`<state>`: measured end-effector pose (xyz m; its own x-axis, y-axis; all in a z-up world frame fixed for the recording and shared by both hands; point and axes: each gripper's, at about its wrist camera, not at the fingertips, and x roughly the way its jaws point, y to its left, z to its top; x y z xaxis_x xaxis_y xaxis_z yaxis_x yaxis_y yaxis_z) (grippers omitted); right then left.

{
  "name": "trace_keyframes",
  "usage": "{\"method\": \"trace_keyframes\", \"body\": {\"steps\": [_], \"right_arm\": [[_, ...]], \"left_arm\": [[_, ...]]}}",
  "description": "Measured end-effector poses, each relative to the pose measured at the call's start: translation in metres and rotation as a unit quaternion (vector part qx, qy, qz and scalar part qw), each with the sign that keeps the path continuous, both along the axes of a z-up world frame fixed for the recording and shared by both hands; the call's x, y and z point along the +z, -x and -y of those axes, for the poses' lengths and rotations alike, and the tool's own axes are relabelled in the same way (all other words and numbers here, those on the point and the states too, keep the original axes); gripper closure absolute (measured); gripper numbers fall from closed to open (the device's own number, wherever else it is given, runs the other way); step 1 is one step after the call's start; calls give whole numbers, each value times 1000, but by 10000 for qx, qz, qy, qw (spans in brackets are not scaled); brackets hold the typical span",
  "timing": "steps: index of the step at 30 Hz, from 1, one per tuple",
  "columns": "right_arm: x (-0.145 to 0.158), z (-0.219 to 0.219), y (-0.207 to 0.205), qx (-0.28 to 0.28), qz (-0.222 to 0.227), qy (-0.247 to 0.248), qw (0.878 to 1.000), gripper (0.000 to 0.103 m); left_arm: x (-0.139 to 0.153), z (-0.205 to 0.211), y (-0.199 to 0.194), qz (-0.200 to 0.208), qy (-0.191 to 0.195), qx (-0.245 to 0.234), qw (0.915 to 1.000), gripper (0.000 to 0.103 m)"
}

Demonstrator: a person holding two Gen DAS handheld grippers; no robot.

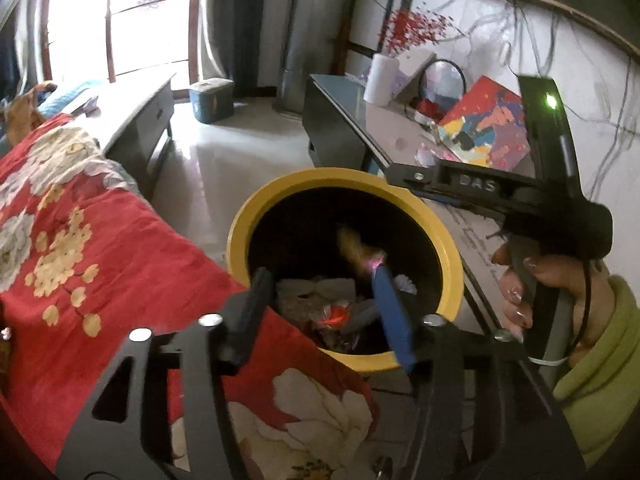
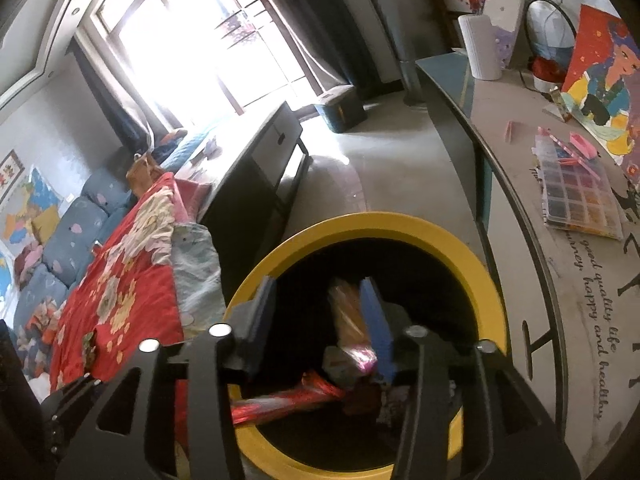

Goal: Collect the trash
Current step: 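Return both open tools from the bin to the dark green wrapper on the bedspread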

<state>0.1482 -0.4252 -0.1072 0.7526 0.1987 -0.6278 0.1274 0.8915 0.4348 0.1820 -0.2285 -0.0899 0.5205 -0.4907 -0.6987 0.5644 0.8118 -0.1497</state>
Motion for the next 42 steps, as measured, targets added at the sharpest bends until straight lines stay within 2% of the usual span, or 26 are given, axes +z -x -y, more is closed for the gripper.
{"method": "trace_keyframes", "body": {"steps": [3, 8, 25, 42], "right_arm": [[1, 2, 0, -53, 22, -1, 10000, 51], [5, -4, 2, -19, 87, 31, 10000, 45], [31, -51, 4, 449, 414, 195, 9979, 33], [48, -135, 13, 1312, 690, 287, 9885, 32]], "left_arm": [[5, -12, 0, 12, 204, 162, 9997, 26], [16, -28, 0, 138, 384, 430, 9982, 14], [37, -77, 10, 492, 569, 1122, 9908, 11], [45, -168, 12, 775, 676, 2156, 9710, 11]]}}
